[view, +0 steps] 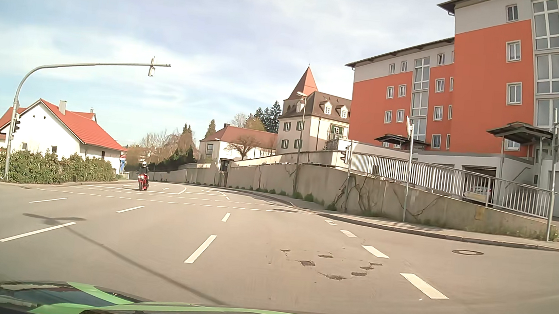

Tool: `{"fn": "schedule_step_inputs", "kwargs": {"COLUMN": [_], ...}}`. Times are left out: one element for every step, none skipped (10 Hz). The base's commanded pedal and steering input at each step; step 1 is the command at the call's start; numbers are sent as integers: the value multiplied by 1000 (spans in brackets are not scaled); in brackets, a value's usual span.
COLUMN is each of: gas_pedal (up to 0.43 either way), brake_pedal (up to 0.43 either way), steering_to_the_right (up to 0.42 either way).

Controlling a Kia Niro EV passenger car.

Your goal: Follow the waypoints while adhering to traffic rules and regulations

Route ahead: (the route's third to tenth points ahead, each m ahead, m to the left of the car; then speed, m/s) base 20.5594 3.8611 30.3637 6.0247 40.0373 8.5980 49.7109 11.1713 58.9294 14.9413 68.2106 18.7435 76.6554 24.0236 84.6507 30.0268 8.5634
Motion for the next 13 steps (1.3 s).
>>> {"fn": "schedule_step_inputs", "kwargs": {"gas_pedal": [157,157,169,169,169,157,157,157,138,118,118,118,118], "brake_pedal": [0,0,0,0,0,0,0,0,0,0,0,0,0], "steering_to_the_right": [-41,-39,-39,-39,-37,-35,-33,-29,-25,-25,-25,-25,-27]}}
